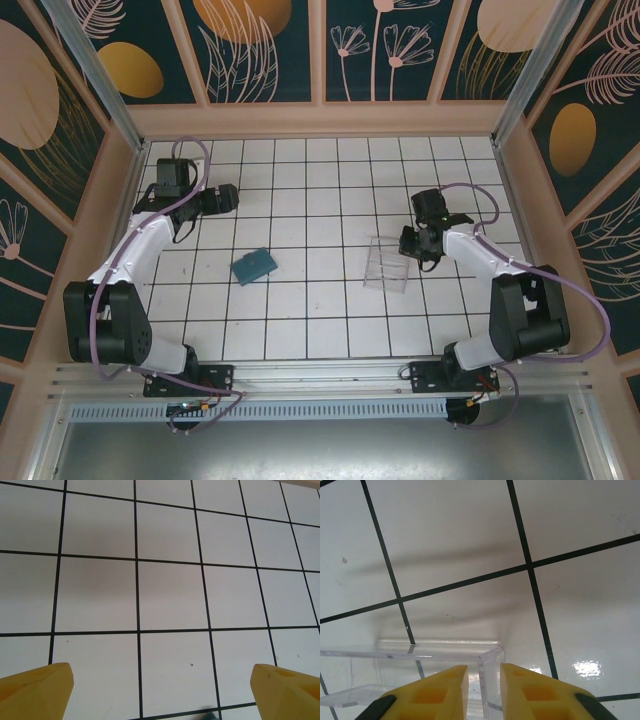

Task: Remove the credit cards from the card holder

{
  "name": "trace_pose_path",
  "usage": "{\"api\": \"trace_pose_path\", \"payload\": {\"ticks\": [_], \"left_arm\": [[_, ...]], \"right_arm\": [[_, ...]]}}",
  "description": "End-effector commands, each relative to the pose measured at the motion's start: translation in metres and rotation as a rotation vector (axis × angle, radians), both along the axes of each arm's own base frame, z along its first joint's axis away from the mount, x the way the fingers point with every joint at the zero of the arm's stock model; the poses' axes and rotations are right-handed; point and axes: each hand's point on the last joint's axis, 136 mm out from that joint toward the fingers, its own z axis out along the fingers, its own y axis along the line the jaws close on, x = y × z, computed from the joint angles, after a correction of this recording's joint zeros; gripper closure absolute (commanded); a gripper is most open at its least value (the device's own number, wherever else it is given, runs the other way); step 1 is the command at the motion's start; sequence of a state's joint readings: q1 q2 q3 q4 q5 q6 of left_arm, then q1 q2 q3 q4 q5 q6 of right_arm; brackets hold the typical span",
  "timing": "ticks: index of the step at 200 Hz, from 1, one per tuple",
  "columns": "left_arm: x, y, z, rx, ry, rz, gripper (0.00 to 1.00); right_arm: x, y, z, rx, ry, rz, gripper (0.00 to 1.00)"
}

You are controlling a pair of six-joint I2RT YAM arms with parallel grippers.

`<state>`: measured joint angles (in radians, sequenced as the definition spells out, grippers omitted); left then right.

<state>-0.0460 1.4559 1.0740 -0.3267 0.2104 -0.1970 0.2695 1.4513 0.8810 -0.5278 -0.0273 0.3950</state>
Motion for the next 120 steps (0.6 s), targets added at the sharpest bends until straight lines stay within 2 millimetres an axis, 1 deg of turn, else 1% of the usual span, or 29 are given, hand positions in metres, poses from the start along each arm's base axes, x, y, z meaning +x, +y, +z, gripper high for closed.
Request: {"api": "trace_pose_path", "payload": {"ticks": [1, 14, 27, 44, 60, 88, 120], "left_arm": [[-0.011, -0.013, -0.015, -0.017, 0.054, -0.057, 0.1], [-0.014, -0.022, -0.022, -0.008, 0.082, -0.085, 0.1], [-0.018, -0.032, -0.033, 0.024, 0.125, -0.112, 0.1], [-0.027, -0.046, -0.052, 0.064, 0.208, -0.147, 0.09], [-0.034, -0.051, -0.069, 0.083, 0.282, -0.147, 0.1], [-0.046, -0.063, -0.095, 0.073, 0.363, -0.14, 0.11], [-0.063, -0.071, -0.127, 0.074, 0.44, -0.125, 0.11]], "right_arm": [[0.004, -0.001, 0.001, -0.017, -0.02, 0.0, 0.81], [0.006, 0.0, 0.002, -0.018, -0.024, 0.003, 0.84], [0.008, 0.001, 0.003, -0.021, -0.025, 0.006, 0.88], [0.013, 0.004, 0.004, -0.027, -0.03, 0.014, 0.92], [0.018, 0.01, 0.005, -0.031, -0.032, 0.027, 0.94], [0.03, 0.025, 0.011, -0.043, -0.051, 0.053, 0.96], [0.055, 0.049, 0.026, -0.041, -0.093, 0.085, 0.97]]}}
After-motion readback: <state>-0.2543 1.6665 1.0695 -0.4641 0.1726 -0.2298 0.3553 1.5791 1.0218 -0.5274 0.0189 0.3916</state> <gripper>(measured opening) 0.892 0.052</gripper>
